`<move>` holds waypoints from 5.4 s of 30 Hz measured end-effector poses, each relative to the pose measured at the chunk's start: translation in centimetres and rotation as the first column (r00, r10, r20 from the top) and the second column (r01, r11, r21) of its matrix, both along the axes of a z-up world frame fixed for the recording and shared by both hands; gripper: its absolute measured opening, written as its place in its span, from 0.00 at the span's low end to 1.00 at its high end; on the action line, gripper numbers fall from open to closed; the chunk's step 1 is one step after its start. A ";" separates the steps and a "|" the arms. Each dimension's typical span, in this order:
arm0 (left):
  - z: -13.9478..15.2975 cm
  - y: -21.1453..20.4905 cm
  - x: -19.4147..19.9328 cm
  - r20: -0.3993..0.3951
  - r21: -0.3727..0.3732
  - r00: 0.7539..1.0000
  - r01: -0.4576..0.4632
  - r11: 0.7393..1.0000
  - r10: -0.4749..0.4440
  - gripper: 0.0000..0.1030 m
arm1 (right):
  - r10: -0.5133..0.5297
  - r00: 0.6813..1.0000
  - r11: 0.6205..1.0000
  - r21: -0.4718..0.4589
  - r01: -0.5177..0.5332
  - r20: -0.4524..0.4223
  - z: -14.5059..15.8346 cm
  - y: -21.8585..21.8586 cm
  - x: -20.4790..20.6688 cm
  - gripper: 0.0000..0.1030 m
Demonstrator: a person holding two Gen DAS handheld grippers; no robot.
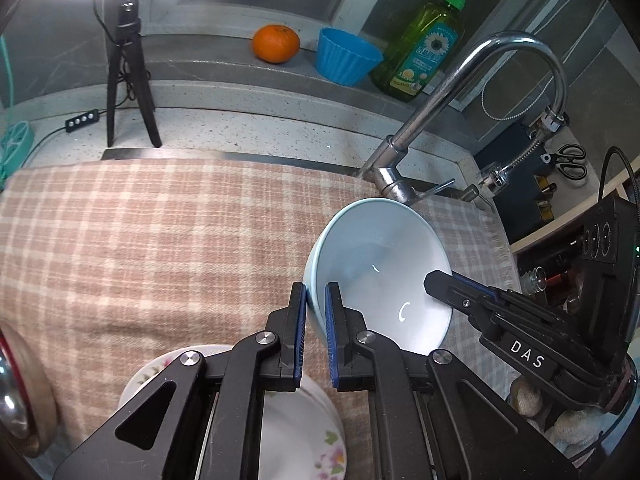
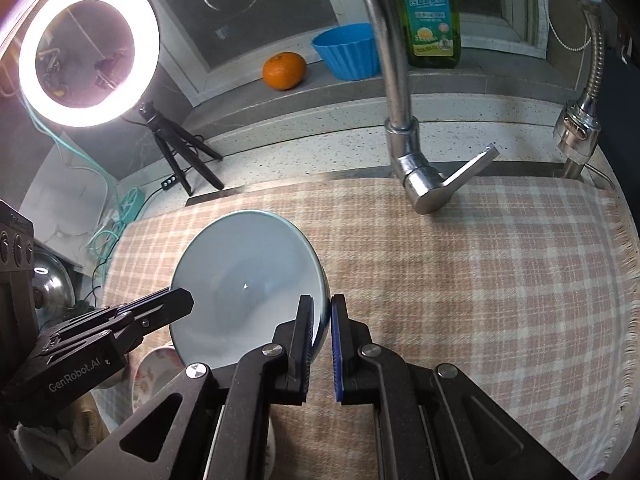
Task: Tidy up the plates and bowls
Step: 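Lift and carry the white bowl with both tools toward the steel bowls, then lower the white bowl into the nested steel bowls with both tools, then open and regrip the right tool on the bowl stack rim while the left tool holds it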
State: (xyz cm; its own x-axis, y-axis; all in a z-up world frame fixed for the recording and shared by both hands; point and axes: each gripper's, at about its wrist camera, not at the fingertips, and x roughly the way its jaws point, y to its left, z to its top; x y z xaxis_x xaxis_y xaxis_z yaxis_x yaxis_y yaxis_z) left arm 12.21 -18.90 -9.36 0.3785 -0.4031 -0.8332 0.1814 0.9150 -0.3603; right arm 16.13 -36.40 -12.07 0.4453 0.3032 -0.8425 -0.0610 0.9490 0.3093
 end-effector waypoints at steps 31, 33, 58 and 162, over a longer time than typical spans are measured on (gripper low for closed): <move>2.3 18.3 -6.2 0.030 -0.055 0.983 -0.180 0.982 0.182 0.08 | 0.193 0.980 0.981 -0.020 -0.193 0.048 3.8 18.2 -5.0 0.08; 2.3 19.5 -6.6 0.031 -0.054 0.980 -0.196 0.979 0.198 0.08 | 0.210 0.977 0.978 -0.021 -0.209 0.046 3.8 19.7 -5.1 0.08; -0.6 31.1 -9.7 -0.025 -0.017 0.933 -0.359 0.933 0.359 0.08 | 0.405 0.914 0.913 -0.053 -0.405 -0.002 1.2 33.8 -5.9 0.08; -6.3 35.0 -9.6 -0.124 -0.006 0.906 -0.409 0.913 0.405 0.10 | 0.344 0.930 0.939 0.032 -0.343 -0.132 -4.7 33.4 -4.3 0.16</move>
State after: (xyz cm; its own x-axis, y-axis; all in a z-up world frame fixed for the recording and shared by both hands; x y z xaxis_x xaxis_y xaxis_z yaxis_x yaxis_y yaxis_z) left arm 2.59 16.14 -15.69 0.4156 -0.2614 -0.8712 -0.2494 0.8884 -0.3855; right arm 11.81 -2.99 -16.72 0.1965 0.4252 -0.8835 -0.3406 0.8746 0.3451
